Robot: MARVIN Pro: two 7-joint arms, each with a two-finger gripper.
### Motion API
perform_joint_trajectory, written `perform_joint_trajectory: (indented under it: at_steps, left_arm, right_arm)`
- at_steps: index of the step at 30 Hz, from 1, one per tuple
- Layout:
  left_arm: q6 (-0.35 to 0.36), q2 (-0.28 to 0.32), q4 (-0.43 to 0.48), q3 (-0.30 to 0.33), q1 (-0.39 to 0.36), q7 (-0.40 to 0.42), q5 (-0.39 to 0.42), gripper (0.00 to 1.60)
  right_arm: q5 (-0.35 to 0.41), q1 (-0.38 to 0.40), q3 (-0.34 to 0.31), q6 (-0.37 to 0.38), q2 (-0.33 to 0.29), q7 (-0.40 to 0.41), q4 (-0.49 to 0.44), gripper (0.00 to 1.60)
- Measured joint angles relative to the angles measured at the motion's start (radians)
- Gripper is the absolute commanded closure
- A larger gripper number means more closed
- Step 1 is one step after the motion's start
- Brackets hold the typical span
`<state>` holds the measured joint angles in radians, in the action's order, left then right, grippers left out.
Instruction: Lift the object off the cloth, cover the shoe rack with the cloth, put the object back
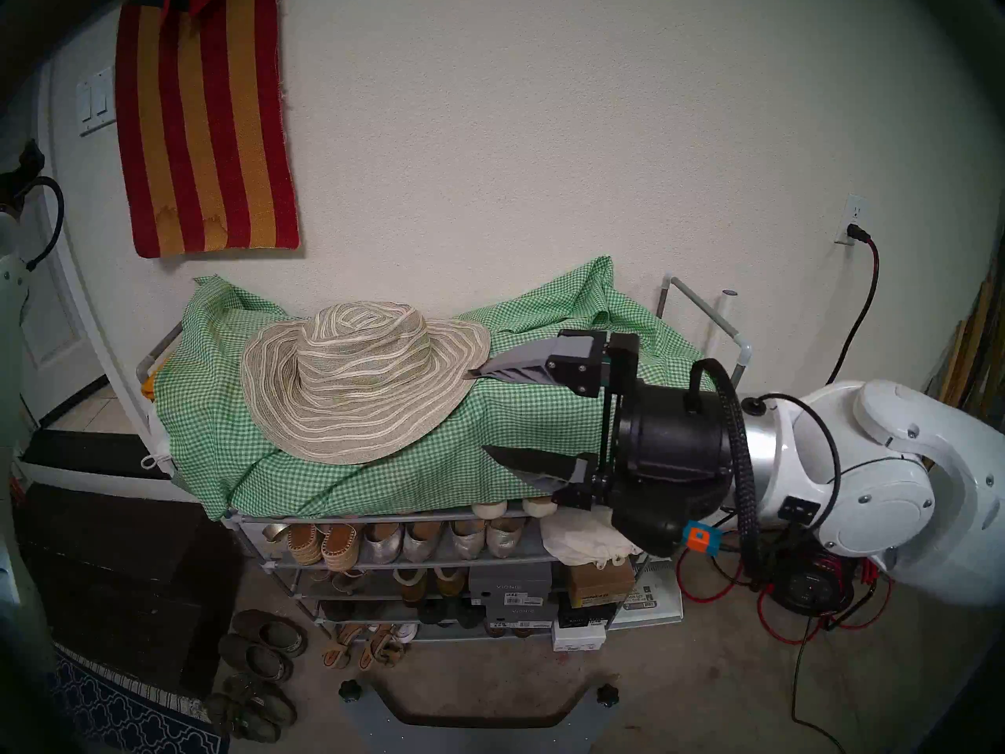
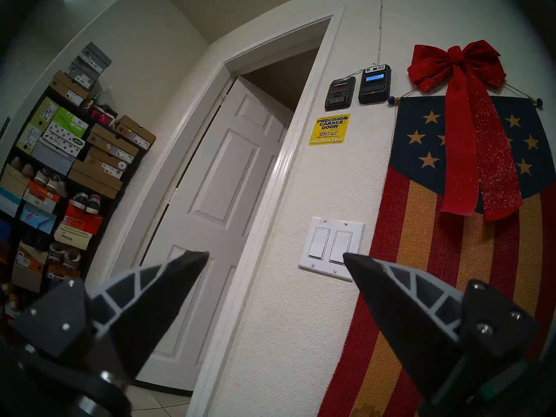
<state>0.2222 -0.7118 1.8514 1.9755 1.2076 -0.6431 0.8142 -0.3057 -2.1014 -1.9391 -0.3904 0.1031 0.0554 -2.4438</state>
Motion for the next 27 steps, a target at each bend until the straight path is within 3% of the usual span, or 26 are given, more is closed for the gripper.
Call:
perform_joint_trajectory:
  at_steps: [27]
  left_arm:
    - [0.000,0.001,0.000,0.000,0.001,-0.001,0.003,0.00]
  right_arm:
    - [-0.053,0.046,0.087,0.089,-0.006,0.045,0.000,0.00]
